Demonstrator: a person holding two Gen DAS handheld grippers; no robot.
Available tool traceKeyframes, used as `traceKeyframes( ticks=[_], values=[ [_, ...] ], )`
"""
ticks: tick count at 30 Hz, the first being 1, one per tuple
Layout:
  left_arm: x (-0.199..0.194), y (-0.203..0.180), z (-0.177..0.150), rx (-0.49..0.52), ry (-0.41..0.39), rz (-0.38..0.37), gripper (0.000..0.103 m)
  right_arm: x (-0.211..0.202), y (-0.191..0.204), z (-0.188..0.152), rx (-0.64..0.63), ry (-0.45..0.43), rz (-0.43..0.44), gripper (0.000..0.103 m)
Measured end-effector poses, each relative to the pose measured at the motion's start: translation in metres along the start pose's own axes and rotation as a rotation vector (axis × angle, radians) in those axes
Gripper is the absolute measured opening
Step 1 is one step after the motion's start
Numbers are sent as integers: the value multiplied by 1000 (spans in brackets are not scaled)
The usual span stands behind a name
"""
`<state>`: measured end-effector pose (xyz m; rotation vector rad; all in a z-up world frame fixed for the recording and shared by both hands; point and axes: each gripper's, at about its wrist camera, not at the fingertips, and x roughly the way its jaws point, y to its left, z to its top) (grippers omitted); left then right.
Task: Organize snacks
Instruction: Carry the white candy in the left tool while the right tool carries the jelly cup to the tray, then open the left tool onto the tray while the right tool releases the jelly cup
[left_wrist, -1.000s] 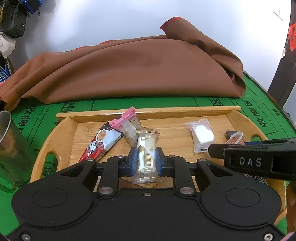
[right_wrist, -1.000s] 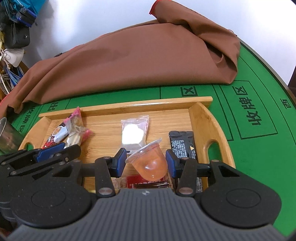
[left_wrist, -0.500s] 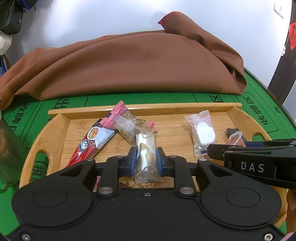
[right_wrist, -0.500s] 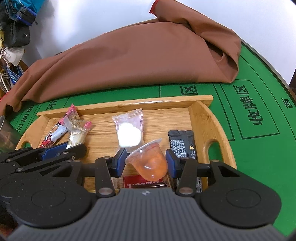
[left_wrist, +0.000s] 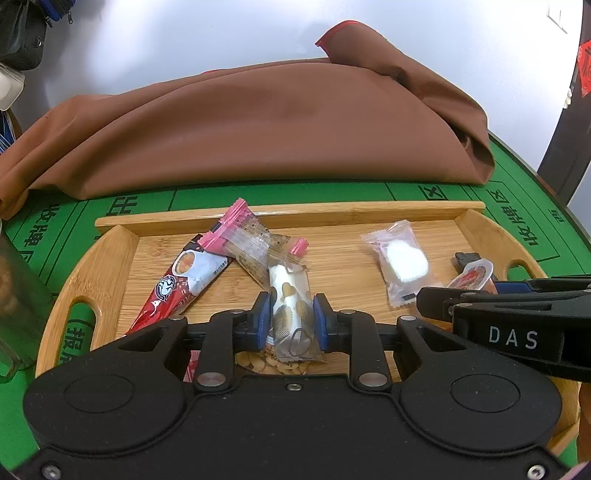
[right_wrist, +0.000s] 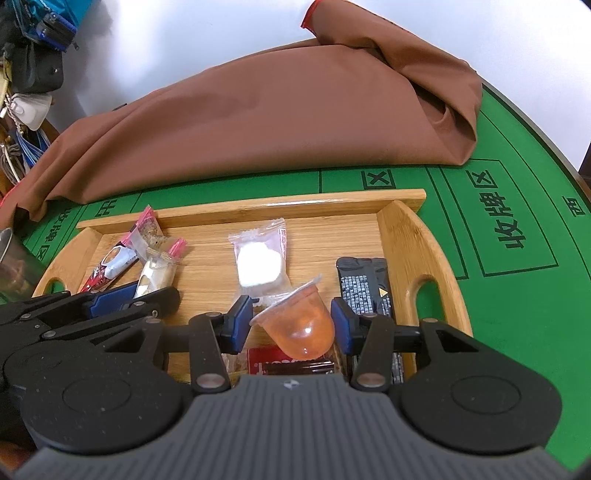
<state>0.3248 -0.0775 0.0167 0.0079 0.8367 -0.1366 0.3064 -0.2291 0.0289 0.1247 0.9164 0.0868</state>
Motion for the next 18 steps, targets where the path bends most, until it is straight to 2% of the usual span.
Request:
traceKeyframes(
  ticks=[6,9,10,18],
  values=[
    [-3,1,-1,-1,2,3,31,-7,0,0,-2,-16,7,54],
    [-8,1,-1,-5,0,0,36,-12,0,0,-7,-25,9,59],
    [-10,1,-1,-2,-4,0,38,-14,1,0,-9,-27,9,64],
    [-31,6,-4,3,-37,35,59,-30,4,-5,-19,-53,4,71]
  ],
)
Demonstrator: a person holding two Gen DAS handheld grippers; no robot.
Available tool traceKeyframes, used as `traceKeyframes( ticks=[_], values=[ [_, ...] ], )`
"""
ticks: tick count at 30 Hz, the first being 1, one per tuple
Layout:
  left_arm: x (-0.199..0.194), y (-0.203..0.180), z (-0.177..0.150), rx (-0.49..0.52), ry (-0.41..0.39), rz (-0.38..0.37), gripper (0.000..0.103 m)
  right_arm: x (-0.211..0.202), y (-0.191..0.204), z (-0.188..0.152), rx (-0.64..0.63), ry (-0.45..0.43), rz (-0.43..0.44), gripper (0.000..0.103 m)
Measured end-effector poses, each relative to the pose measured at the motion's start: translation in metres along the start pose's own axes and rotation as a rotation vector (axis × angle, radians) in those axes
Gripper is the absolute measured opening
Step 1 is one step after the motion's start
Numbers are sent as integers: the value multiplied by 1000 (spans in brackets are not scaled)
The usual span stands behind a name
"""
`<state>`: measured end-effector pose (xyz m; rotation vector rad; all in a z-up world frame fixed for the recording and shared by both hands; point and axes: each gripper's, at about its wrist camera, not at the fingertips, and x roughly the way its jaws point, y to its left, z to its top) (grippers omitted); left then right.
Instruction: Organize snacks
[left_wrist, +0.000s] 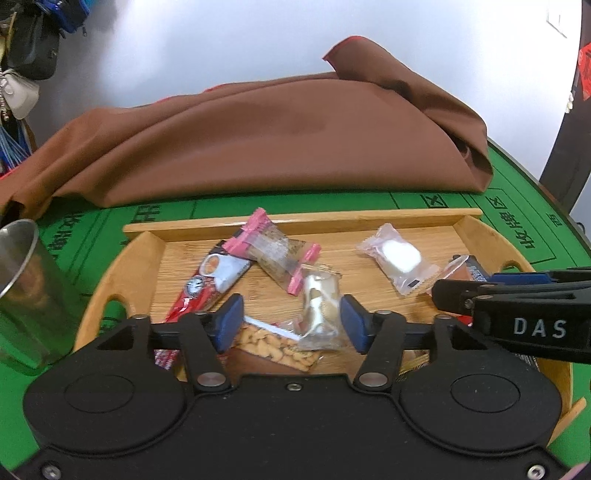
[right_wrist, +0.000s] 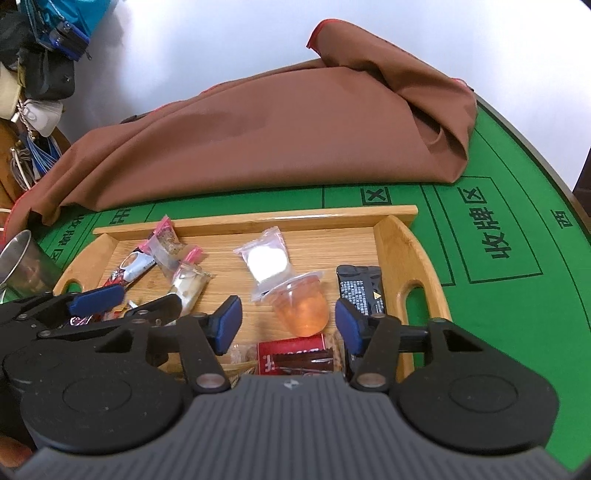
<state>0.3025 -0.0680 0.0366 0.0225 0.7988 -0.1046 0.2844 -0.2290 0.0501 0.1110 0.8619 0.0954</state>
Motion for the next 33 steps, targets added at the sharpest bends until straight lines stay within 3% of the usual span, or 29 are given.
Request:
traceKeyframes(
  ticks=[3,7,13,33],
  values=[
    [-10,4,-2,3,-18,16,65,-7,2,-2,-5,-10,-6,74],
    [-24,10,-5,4,-44,34,81,-17,5,-5,-16,-32,-8,80],
    [-40,16,-12,16,-65,54,86,-33,13,-13,-46,-58,-22,87],
    [-80,26,-38,8,-92,54,94,-66,20,-39,-58,-87,-8,92]
  ],
)
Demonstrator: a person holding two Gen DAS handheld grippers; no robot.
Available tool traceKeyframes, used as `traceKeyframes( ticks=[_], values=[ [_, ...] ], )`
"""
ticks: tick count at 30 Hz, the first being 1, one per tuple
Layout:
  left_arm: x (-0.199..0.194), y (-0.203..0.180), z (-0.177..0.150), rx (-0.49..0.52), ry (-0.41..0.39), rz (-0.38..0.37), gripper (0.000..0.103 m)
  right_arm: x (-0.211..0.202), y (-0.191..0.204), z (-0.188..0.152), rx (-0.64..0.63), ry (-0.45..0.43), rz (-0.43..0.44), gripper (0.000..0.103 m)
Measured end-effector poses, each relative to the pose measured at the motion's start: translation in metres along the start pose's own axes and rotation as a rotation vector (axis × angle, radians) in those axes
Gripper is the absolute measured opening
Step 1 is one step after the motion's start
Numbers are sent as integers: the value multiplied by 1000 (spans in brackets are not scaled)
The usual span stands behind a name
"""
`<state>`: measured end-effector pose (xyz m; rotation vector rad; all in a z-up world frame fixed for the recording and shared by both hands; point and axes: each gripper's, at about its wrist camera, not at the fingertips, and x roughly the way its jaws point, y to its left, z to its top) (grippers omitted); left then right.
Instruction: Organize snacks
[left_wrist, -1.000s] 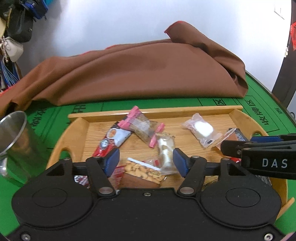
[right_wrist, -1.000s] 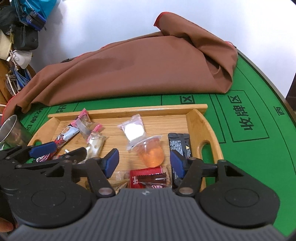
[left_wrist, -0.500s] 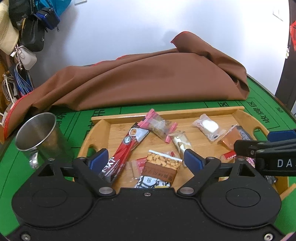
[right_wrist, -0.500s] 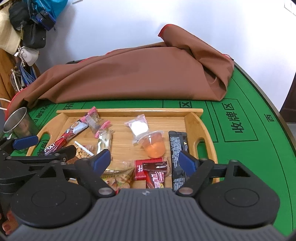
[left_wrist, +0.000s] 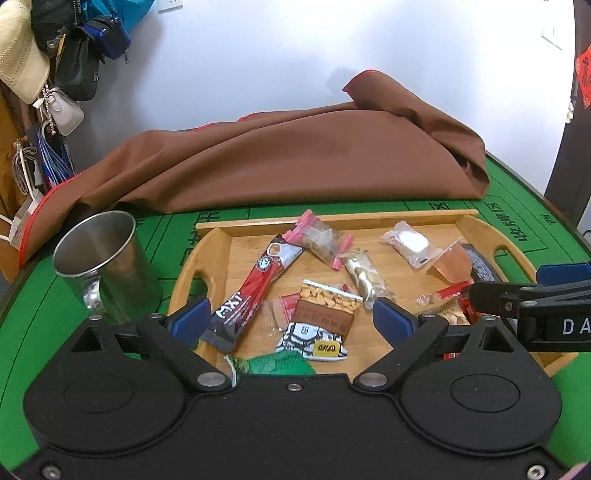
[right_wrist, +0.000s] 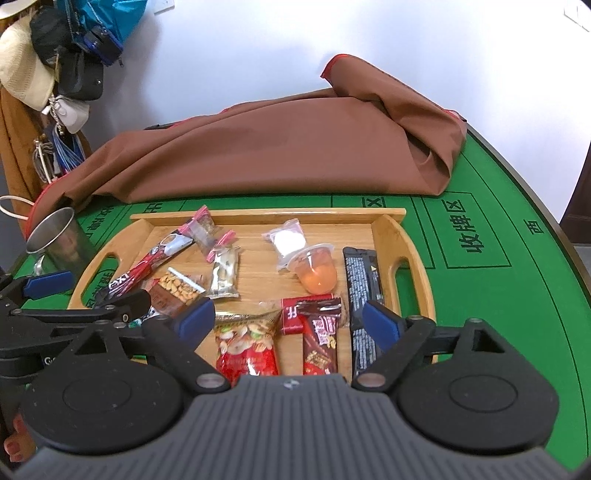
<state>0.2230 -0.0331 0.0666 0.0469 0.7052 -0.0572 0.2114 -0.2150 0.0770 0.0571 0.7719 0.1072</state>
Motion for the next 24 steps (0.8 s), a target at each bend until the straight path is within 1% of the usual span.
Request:
traceKeyframes(
  ticks=[5,8,24],
  values=[
    [-13,2,-7,2,-9,-8,94,-12,0,-9,0,-13,20,93],
    [-22,2,-12,2,-16,-13,97,-19,0,-15,1,-22,31,94],
    [-61,5,-44,-4,-27,-37,98,-56,7,-50,-28,-78,49,98]
  ],
)
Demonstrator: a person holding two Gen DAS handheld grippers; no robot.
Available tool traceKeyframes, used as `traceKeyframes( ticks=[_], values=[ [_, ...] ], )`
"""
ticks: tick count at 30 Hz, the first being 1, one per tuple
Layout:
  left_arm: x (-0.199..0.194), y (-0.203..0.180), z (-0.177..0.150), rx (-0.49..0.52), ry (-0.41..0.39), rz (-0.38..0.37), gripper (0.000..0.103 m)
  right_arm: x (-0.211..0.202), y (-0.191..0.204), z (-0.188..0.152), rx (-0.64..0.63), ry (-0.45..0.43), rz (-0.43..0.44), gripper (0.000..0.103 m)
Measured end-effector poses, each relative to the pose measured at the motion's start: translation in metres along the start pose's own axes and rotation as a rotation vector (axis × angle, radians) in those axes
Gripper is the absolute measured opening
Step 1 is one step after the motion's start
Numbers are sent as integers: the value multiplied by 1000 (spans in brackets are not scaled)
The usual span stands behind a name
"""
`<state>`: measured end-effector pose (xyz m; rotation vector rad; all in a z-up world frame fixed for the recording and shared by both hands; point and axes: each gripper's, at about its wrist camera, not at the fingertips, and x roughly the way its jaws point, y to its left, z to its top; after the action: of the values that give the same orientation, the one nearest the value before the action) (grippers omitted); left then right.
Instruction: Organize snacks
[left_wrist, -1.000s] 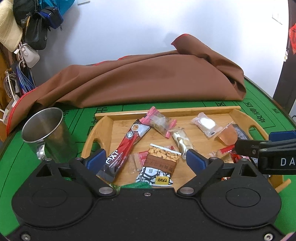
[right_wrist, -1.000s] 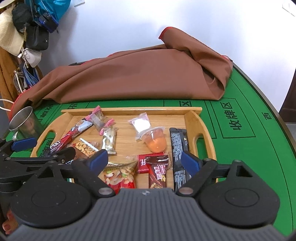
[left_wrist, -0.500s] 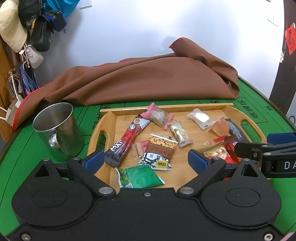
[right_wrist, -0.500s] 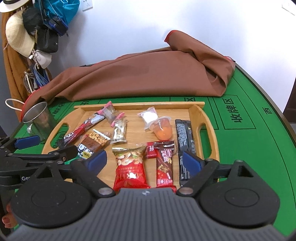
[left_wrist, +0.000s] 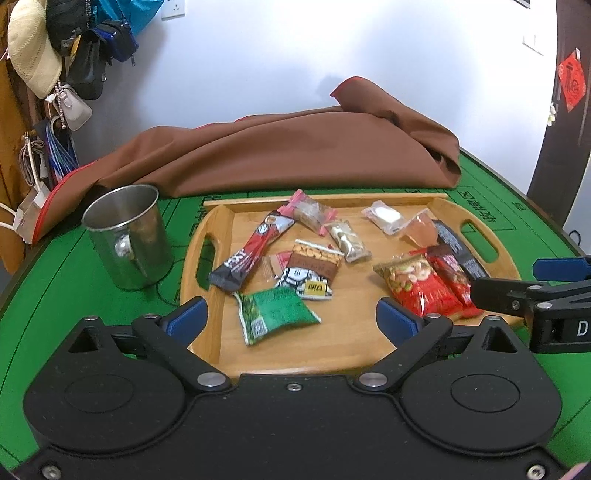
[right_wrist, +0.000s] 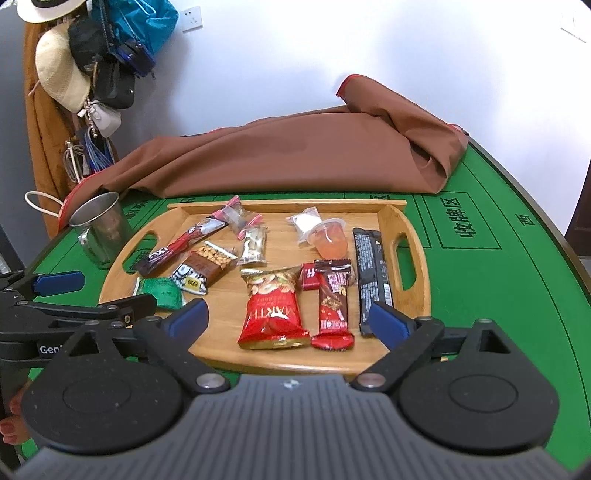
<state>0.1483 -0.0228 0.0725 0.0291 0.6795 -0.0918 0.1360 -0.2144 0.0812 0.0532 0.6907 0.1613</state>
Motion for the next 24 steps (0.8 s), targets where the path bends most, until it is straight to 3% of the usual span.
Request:
traceKeyframes(
  ticks=[24],
  values=[
    [-19,4,-70,-50,54,27,99,-16,11,-63,-36,-8,-50,101]
  ],
)
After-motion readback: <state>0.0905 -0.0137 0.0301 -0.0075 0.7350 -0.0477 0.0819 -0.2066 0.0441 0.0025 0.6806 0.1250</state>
